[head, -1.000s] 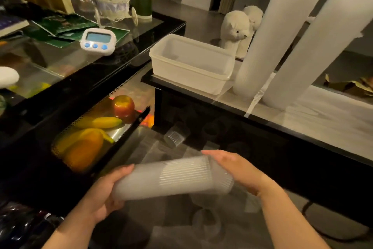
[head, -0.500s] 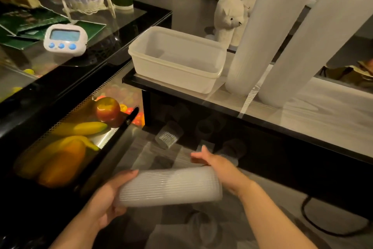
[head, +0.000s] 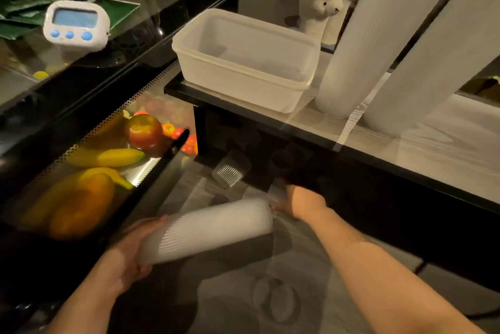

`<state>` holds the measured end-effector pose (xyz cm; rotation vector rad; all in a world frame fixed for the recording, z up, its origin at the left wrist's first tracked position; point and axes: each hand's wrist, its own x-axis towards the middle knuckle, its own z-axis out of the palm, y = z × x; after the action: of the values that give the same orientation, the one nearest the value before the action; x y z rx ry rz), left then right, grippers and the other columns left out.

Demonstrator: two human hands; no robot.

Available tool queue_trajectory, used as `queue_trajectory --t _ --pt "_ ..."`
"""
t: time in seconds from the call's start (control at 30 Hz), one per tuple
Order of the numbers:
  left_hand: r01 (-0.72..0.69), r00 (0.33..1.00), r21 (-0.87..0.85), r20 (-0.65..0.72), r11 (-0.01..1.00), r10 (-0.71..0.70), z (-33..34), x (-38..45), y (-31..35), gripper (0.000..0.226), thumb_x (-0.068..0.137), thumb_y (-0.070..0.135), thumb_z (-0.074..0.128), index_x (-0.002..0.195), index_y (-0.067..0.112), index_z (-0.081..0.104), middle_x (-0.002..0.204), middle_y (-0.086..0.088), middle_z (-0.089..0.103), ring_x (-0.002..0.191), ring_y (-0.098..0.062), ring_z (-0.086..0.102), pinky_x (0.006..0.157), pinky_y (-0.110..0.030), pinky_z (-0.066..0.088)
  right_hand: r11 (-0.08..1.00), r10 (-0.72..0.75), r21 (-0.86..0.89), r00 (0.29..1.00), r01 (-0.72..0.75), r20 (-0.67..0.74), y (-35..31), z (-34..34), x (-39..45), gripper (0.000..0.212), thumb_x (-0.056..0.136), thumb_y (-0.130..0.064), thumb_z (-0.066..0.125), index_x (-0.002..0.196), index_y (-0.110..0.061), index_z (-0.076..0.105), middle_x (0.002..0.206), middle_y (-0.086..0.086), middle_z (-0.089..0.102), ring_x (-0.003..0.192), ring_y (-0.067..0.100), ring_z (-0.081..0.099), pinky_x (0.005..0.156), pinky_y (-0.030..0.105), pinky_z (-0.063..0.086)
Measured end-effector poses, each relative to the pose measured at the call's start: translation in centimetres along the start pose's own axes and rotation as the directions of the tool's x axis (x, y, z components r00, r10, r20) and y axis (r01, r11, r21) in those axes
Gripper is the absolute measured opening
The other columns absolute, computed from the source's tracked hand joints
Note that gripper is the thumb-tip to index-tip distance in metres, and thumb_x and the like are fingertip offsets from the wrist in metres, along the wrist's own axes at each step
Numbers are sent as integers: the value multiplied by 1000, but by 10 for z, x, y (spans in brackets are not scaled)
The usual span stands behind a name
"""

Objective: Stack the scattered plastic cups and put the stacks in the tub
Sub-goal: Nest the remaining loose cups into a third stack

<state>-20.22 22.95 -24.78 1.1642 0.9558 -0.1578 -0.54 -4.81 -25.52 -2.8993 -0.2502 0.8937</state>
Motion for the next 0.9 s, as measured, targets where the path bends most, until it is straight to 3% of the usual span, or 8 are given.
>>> queue_trajectory --t 0.17,0.27,0.37,0.47,0.57,0.7,0.77,0.9 --pt "-7 999 -21 -33 1000 6 -16 -6 1 28 73 37 71 97 22 67 69 1 58 48 -13 45 42 -11 26 998 6 55 989 2 -149 -8 1 -4 55 85 -67 55 118 -23 60 112 3 66 101 24 63 80 35 52" --pt "-13 1000 -29 -24 1000 12 -21 -8 1 35 64 43 69 94 24 67 76 2 58 50 -9 52 38 -11 29 943 116 330 974 -46 -196 -8 -7 -21 58 85 -59 64 117 -10 59 108 8 62 101 26 60 87 39 52" --pt "20 999 -53 -27 998 -22 -20 -14 2 32 67 44 69 92 24 66 76 2 58 56 -10 51 38 -12 30 663 157 747 968 44 -196 4 -17 -51 71 81 -43 76 133 -2 50 117 8 61 106 25 62 87 37 53" --pt "30 999 -89 -16 996 -32 -20 -18 2 23 80 39 69 93 21 66 67 2 59 47 -10 53 42 -15 33 332 -84 926 983 181 -162 20 -19 -84 45 85 -26 70 127 -19 56 119 8 65 100 18 68 86 38 57" --pt "4 1000 -73 7 997 -3 -13 -25 3 20 83 39 68 91 21 65 62 2 57 54 -14 51 50 -20 31 358 -253 910 960 209 -121 26 -18 -107 43 89 -33 63 132 -39 55 125 -4 64 106 9 67 87 31 57" --pt "-25 998 -76 53 997 29 1 -36 5 16 83 33 69 82 18 64 49 4 54 41 -11 49 39 -15 30 433 -262 867 955 247 -142 21 -15 -119 39 96 -46 52 134 -52 50 132 -14 57 119 6 57 99 27 47" --pt "-24 996 -85 83 996 31 5 -42 4 20 73 35 72 81 18 67 53 2 54 40 -11 49 37 -15 29 411 -213 872 958 267 -193 21 -11 -122 32 98 -45 50 129 -49 57 131 -13 59 122 7 55 106 31 42" --pt "-11 994 -71 107 997 18 12 -50 -4 31 63 38 72 87 19 70 56 2 55 40 -10 48 34 -14 28 429 -160 855 956 291 -246 10 1 -128 30 102 -35 44 126 -35 62 126 -15 59 122 5 51 95 17 40"
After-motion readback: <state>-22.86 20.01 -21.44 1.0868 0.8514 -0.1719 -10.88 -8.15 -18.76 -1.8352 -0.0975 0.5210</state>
